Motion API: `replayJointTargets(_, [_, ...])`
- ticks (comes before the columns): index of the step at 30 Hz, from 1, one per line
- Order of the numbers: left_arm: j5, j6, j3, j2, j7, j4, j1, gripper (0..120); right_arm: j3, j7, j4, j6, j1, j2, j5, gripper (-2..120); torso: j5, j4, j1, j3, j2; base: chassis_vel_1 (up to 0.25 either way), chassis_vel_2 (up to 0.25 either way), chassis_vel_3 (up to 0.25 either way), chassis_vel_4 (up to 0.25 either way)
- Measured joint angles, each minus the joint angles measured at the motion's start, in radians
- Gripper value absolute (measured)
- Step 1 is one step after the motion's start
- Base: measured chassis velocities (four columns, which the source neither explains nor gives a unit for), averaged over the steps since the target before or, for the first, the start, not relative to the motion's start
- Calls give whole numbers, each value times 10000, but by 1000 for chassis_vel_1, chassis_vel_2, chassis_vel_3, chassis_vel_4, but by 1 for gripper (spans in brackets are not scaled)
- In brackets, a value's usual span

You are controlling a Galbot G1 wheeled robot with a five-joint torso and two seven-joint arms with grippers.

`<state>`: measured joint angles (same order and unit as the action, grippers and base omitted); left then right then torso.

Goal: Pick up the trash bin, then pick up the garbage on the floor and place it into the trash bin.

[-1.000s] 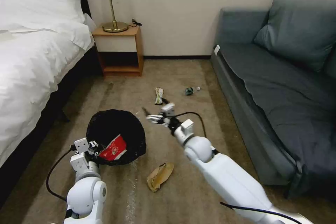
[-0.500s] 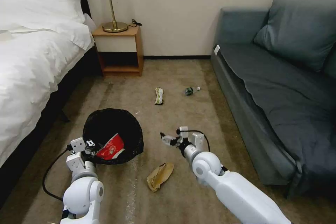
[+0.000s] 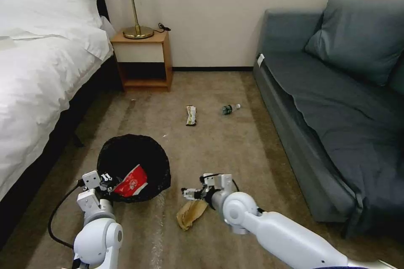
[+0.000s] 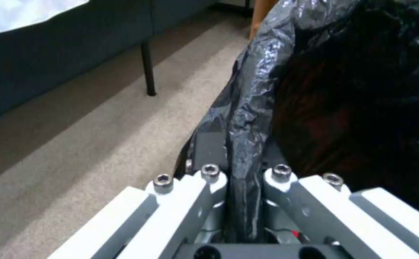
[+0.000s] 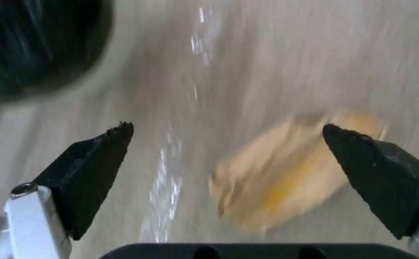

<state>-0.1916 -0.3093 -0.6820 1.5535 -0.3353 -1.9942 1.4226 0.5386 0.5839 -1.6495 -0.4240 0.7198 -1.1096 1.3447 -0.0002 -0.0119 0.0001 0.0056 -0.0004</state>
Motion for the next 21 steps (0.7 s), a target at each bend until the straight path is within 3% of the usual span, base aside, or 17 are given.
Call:
replayJointTargets(7, [85,57,72,95,11,28,-35,4,-174,655,702,-335,534,-799,94,100,2,-1,0,0,0,0,0,0,0])
replayJointTargets(21, [416,73,232,279,18,93,-80,4,-822,-86,2265,-202,761,-1594,-743,100,0,-1,0,0,0,0,0,0,0])
